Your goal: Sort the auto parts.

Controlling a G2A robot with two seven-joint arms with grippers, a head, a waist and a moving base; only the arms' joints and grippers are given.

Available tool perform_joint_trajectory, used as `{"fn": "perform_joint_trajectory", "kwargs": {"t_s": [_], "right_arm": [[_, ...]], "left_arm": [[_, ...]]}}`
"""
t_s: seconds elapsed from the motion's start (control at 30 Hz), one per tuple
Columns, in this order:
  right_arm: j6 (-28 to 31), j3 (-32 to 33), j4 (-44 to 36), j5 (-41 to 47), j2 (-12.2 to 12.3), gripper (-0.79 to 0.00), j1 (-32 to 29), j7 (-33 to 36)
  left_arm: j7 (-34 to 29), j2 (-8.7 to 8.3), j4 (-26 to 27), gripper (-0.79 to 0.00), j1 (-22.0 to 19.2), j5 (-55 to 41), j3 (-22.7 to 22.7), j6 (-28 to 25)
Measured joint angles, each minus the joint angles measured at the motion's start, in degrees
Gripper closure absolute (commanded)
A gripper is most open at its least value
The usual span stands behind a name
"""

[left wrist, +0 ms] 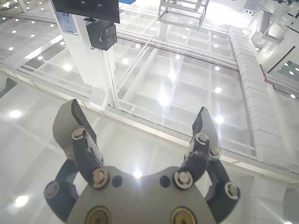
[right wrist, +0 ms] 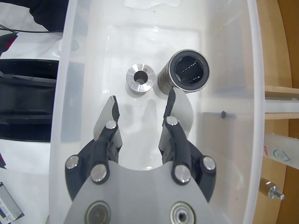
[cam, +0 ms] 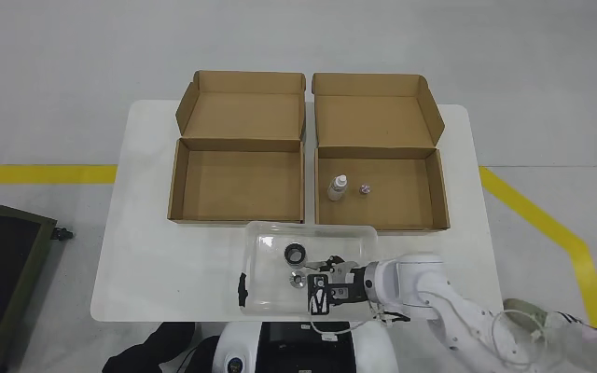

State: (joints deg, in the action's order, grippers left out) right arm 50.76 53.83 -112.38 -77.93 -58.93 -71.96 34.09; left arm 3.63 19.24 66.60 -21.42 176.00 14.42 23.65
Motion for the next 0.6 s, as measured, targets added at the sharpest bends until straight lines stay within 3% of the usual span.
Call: {"fn": "perform_joint_trajectory", "kwargs": {"t_s": [0.6], "right_arm": [[-3.9, -7.2, 5.9, -3.0, -1.9, -0.385, 4.4, -5.1]], "left_arm": [[0.0, 0.0, 0.0, -0.785, 0.0, 0.0, 0.0, 0.0]]}}
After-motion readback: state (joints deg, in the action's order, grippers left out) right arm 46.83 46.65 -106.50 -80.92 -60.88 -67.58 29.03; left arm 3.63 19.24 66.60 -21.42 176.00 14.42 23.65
